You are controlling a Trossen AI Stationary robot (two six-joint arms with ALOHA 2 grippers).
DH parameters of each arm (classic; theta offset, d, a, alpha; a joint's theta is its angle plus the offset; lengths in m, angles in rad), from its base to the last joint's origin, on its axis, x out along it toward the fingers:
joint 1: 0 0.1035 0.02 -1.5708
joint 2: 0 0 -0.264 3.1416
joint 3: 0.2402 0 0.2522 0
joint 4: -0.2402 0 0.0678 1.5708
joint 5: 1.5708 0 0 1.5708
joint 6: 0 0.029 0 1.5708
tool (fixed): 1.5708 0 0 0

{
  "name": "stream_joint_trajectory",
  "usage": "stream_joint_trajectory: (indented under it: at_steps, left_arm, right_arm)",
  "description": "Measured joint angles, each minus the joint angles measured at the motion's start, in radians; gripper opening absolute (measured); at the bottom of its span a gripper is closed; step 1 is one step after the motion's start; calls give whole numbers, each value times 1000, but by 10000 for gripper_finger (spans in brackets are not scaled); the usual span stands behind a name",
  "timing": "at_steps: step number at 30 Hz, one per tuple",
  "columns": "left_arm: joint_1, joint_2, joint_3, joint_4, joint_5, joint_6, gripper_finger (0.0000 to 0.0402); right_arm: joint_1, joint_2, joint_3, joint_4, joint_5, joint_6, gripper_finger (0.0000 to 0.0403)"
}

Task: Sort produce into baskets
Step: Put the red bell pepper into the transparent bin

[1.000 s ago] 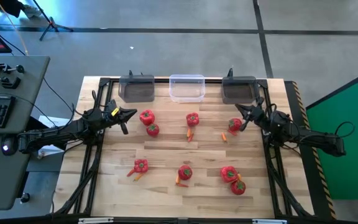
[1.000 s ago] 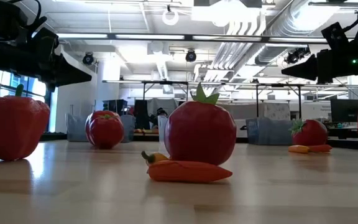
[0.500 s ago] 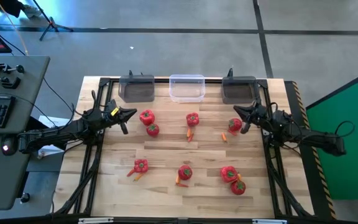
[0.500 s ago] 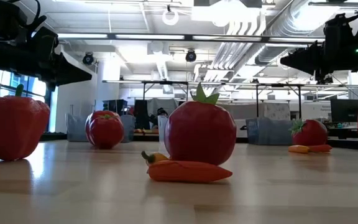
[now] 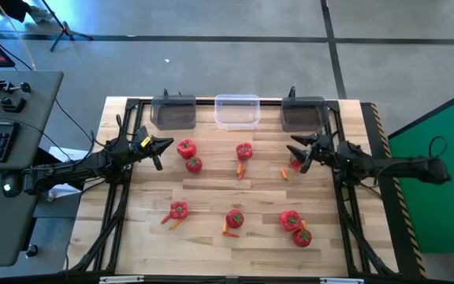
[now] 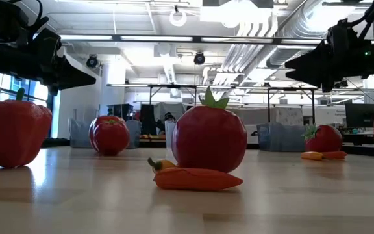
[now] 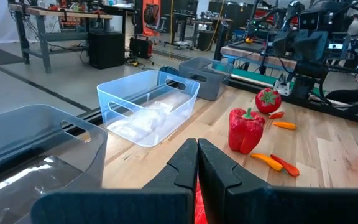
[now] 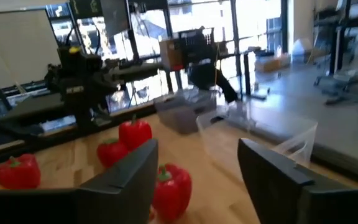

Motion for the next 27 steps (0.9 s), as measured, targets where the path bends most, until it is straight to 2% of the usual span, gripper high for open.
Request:
stream_joint_trajectory:
  at_steps: [6, 13, 17, 27]
  left_arm:
    - [0, 0, 0, 2, 0, 0, 0]
    - [0, 0, 0, 8, 0, 1, 0]
    - [0, 0, 0, 25, -34, 75, 0]
    - [0, 0, 0, 46, -45, 130, 0]
  right_arm:
    - [2, 153, 85, -65, 6, 91, 243]
    - [2, 377, 291, -241, 5, 148, 243]
    - [2, 534, 399, -268, 5, 150, 243]
    - [-17, 885, 625, -304, -101, 117, 243]
